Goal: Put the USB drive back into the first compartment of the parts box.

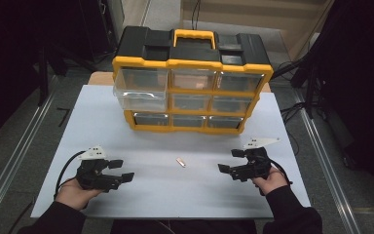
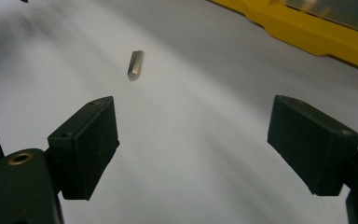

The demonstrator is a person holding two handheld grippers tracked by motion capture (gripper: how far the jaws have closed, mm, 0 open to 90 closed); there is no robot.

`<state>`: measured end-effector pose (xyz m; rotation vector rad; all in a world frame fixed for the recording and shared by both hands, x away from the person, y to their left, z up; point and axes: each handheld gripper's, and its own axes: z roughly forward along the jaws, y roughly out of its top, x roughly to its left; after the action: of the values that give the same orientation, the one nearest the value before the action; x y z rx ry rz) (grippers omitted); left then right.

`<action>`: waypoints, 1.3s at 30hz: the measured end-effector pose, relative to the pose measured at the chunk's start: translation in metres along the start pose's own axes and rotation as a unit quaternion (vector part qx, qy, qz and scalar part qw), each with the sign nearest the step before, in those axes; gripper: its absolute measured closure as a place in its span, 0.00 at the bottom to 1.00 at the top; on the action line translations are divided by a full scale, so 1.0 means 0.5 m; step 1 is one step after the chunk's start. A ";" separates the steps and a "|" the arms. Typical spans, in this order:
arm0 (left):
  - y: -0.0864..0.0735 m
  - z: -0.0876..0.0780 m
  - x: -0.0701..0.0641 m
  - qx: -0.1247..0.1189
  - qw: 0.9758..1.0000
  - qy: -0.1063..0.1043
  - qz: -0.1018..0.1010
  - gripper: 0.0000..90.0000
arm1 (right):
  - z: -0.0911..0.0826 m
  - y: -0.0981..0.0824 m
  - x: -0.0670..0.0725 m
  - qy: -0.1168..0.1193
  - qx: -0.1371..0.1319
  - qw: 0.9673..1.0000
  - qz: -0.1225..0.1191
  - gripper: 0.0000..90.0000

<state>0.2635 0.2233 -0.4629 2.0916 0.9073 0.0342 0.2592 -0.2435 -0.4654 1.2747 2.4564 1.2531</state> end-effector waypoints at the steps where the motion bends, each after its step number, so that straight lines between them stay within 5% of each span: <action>1: 0.000 0.000 0.000 0.000 1.000 -0.001 0.000 0.33 | 0.002 0.003 0.002 0.002 0.001 1.000 -0.001 0.16; 22: -0.001 0.001 -0.002 0.000 1.000 0.003 0.005 0.33 | 0.049 0.055 0.031 0.028 0.012 0.999 -0.037 0.16; 39: -0.001 0.002 -0.003 0.002 1.000 -0.001 0.009 0.33 | 0.077 0.095 0.042 0.040 0.014 0.998 -0.037 0.16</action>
<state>0.2622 0.2218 -0.4635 2.1029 0.8882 0.0403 0.2923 -0.1899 -0.4515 1.1508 2.5586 1.2800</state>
